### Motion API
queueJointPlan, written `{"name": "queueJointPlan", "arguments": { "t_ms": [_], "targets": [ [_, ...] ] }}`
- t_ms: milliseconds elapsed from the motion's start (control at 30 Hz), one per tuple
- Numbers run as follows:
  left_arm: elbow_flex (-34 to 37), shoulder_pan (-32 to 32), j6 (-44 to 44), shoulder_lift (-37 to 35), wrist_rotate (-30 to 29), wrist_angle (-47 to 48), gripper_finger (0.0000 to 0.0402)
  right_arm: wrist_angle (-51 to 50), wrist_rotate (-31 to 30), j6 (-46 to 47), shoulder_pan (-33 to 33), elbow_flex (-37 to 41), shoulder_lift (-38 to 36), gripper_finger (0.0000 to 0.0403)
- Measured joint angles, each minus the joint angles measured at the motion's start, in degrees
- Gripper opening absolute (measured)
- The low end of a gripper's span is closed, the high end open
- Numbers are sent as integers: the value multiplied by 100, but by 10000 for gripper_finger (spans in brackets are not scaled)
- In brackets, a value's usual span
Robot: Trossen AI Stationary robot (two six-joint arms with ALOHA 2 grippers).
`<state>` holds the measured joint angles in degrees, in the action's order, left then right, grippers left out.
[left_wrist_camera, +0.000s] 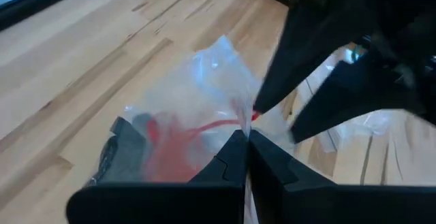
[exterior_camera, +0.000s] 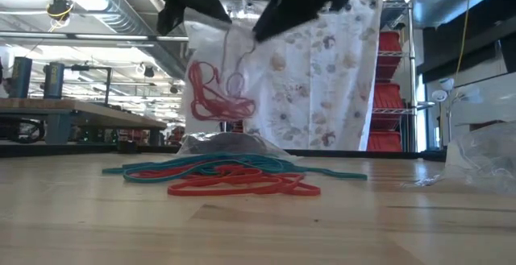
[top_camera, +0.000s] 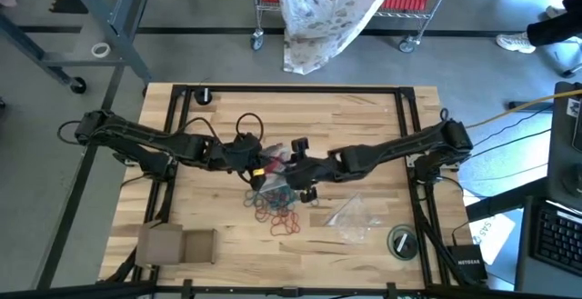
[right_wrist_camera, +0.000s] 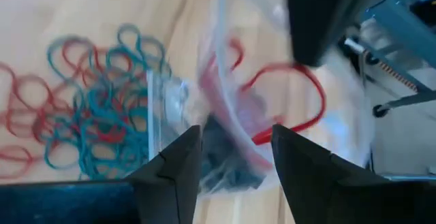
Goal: Sort rubber bands
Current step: Put the red rubber band into the transparent zip lock bag
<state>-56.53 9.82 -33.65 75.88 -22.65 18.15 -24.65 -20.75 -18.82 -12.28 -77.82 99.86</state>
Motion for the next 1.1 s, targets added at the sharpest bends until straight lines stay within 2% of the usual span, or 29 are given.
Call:
{"name": "queueJointPlan", "arguments": {
  "t_ms": [67,133,300,400,500,700,833,1000,1100],
  "targets": [
    [0,2,2,0,2,11,1,48,-198,-12,-12,0,82,156],
    [0,2,4,0,2,9,1,70,-236,-14,-14,0,104,127],
    [0,0,83,0,0,47,1,-5,-265,-81,-12,-2,76,16],
    [0,-2,102,0,0,135,1,9,-244,-74,-12,-2,-14,11],
    [0,-7,136,0,-2,179,1,100,56,162,-11,-4,-219,2],
    [0,-7,221,0,-2,234,1,166,292,1027,-6,-9,-539,3],
    [0,-9,235,0,-49,231,1,96,320,1754,-4,-13,-507,19],
    [0,-11,367,0,-193,244,1,-111,458,2141,29,-13,-522,82],
    [0,-17,433,-102,-438,293,1,-156,987,2274,29,-17,-556,125]
  ]
}}
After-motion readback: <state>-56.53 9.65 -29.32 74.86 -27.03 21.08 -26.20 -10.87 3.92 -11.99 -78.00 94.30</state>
